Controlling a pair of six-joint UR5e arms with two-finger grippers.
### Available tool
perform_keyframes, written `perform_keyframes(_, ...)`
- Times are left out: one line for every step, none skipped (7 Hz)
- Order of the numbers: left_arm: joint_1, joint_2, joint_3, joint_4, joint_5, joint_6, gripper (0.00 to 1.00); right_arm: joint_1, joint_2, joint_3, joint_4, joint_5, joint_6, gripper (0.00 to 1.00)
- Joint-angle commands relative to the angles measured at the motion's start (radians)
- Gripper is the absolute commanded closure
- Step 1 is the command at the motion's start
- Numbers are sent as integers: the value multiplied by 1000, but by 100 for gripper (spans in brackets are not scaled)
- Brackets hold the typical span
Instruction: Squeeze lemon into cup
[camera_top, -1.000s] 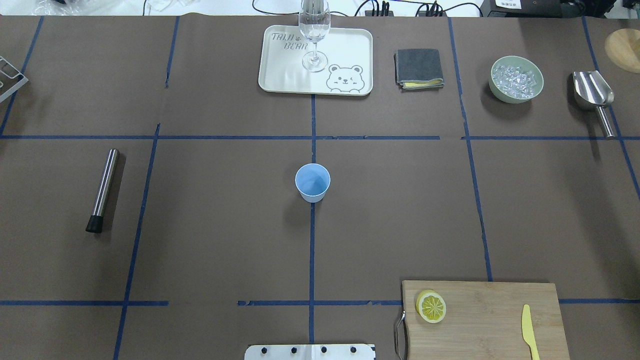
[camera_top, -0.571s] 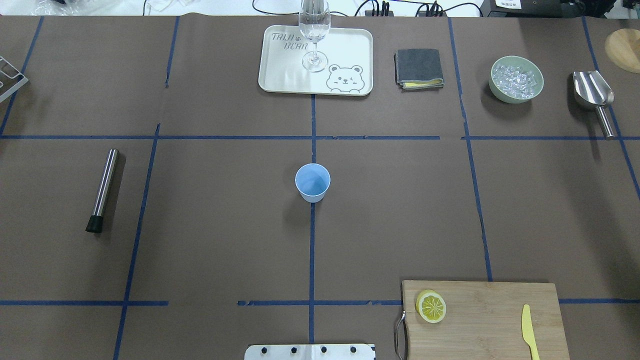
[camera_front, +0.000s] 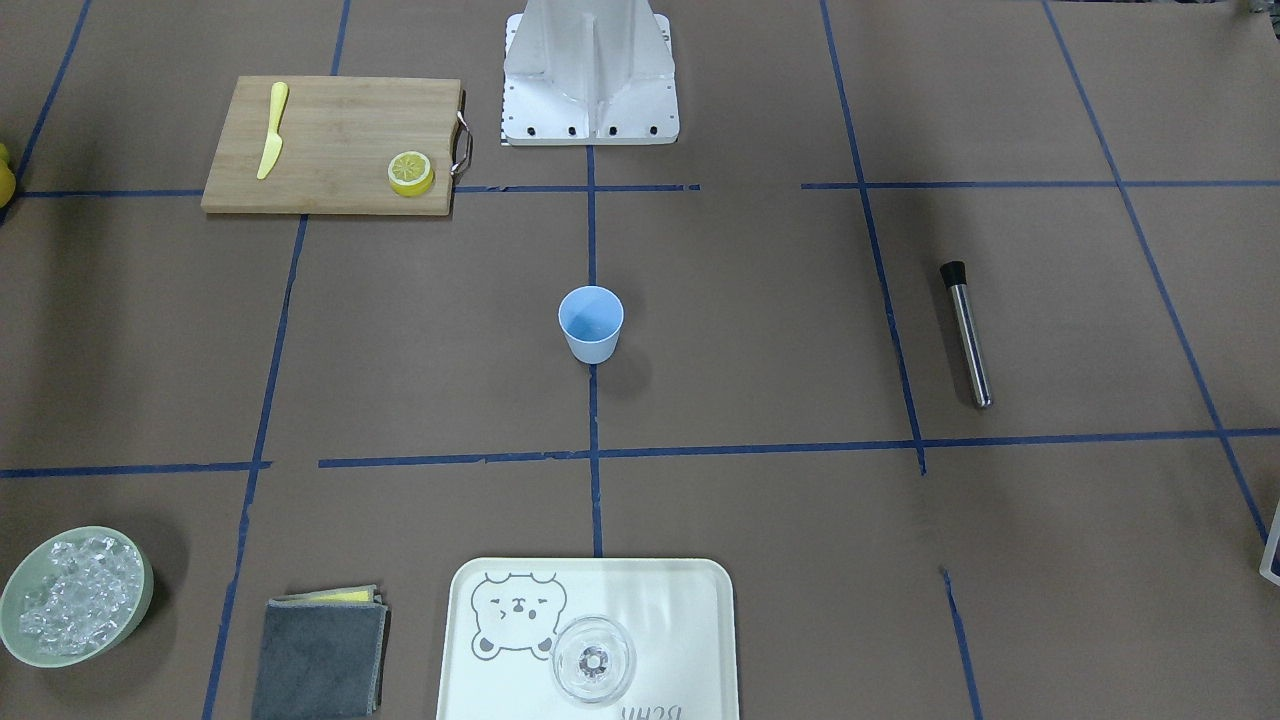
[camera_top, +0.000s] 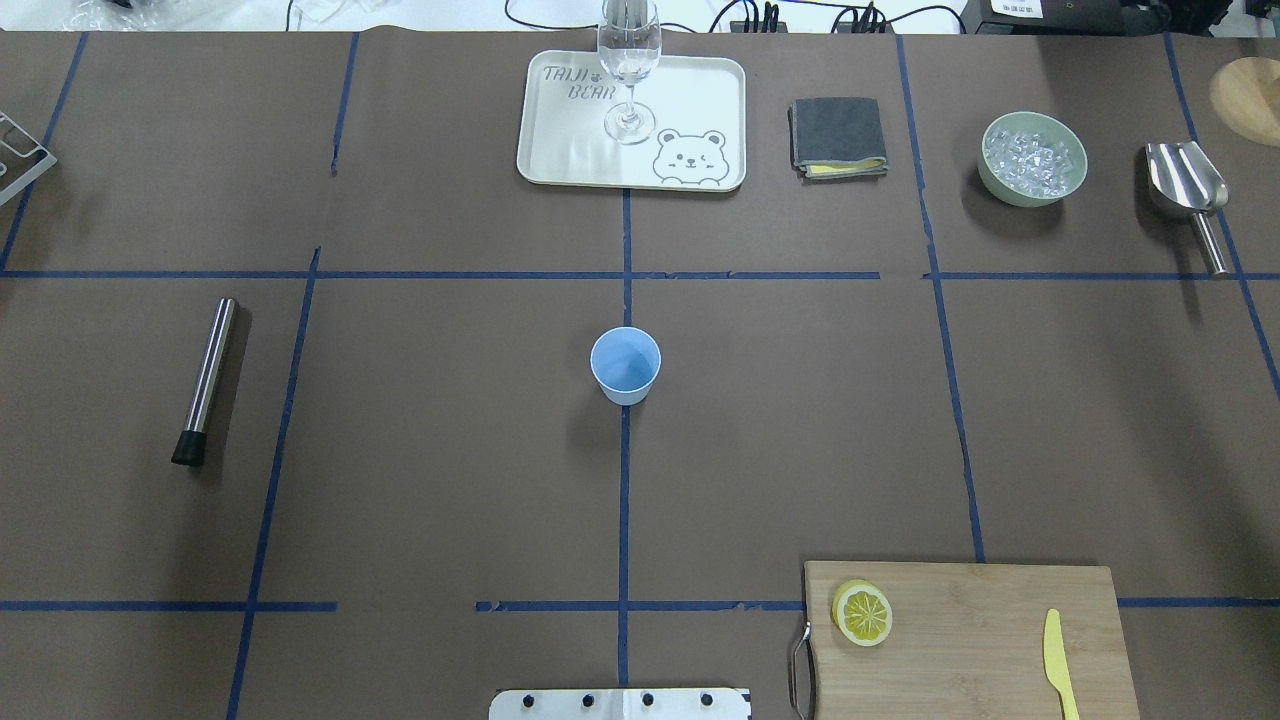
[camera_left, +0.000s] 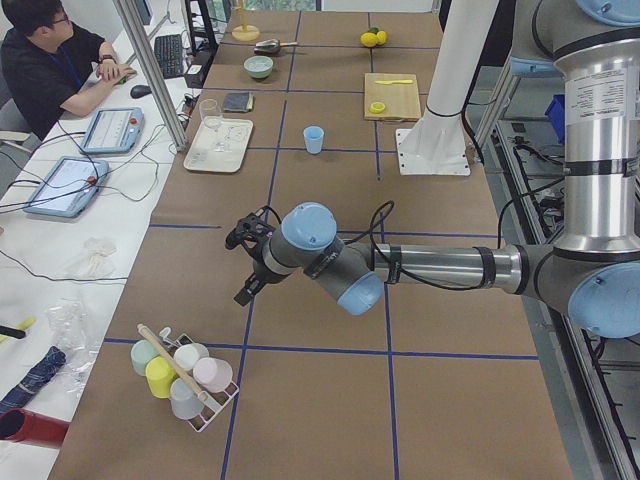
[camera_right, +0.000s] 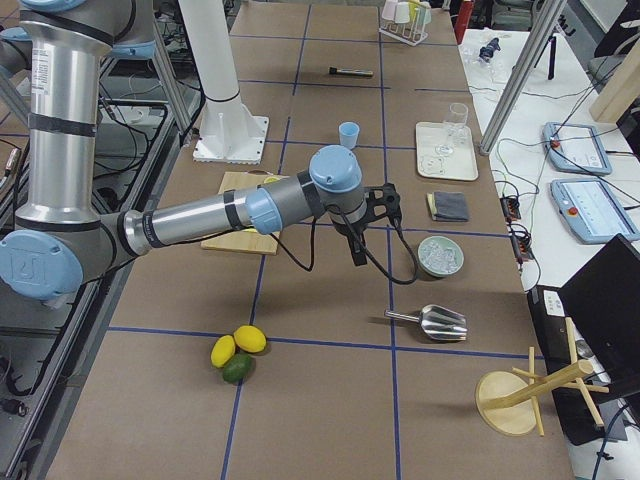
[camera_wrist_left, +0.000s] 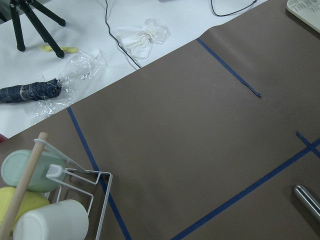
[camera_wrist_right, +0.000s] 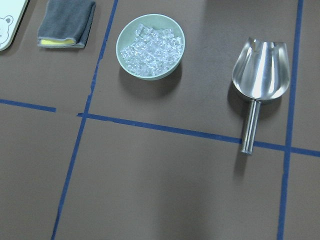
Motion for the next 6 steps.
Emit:
perform_keyframes(0,16,5,-4,2,0,0,-284,37,68,125,-238,280,0)
perform_keyframes(0,23,8,-4,5,2,0,-357,42,97,123,-250,302,0)
perform_keyframes(0,35,2,-4,11,2,0,-452,40,134,122,-273,432,0)
perform_keyframes(0,53,-4,-14,11,3,0,-630,40,183,120,-415,582,0)
perform_keyframes(0,61,-2,-26,37,0,0,-761,42,192,122,-489,662,0)
perform_keyframes(0,61,2,-29,69,2,0,-884,51,194,123,-567,703,0)
